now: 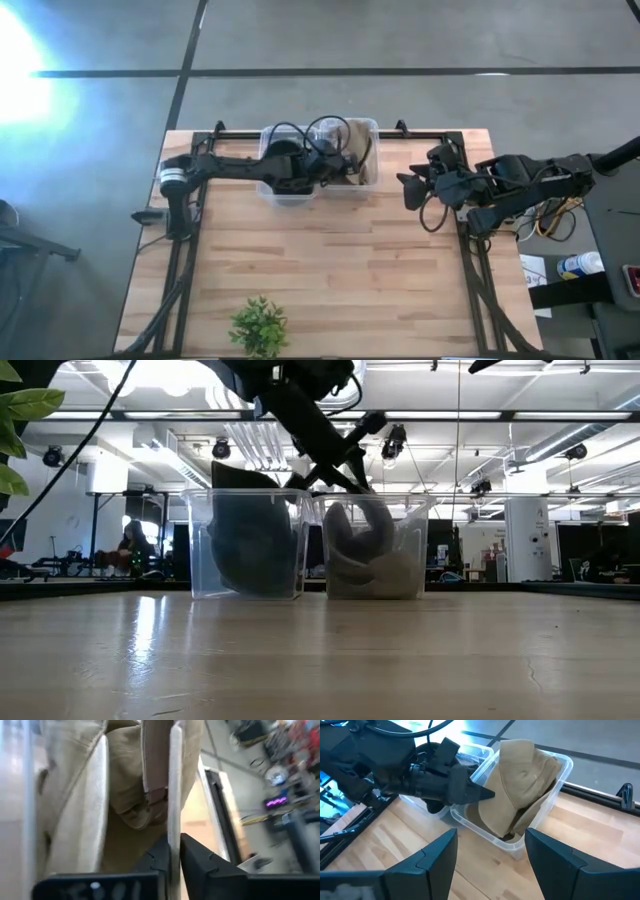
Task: Pick & Place hat
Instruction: Put the brown cap into the right transparent bin, then return to Home Position
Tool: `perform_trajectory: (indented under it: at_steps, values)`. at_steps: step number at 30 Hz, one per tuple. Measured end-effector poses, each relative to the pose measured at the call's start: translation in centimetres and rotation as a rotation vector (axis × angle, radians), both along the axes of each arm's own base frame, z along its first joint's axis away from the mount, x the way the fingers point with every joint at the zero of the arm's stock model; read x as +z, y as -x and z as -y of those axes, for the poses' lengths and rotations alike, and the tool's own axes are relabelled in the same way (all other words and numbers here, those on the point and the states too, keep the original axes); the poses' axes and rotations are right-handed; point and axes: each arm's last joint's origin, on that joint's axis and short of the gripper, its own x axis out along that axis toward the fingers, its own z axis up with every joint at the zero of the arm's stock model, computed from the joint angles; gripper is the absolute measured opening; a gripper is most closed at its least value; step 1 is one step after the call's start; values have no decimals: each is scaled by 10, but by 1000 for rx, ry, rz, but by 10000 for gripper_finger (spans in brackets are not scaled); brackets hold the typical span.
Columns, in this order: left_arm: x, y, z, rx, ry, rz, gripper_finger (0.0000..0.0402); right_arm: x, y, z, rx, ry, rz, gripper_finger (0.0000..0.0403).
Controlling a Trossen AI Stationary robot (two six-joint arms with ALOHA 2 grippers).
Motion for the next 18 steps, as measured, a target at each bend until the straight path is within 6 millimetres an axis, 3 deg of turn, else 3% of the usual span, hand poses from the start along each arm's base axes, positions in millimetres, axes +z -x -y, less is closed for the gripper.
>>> perform_trajectory:
  at_steps: [5, 13, 18]
  values:
    - [13, 9, 2, -45, -39, -169, 78, 0, -1, 0, 2, -5, 0, 226]
    - [34, 30, 14, -203, 118, -383, 131, 4, 3, 1, 75, 72, -24, 226]
    - [71, 43, 30, -305, -19, -374, 135, 12, 12, 3, 105, 109, -15, 226]
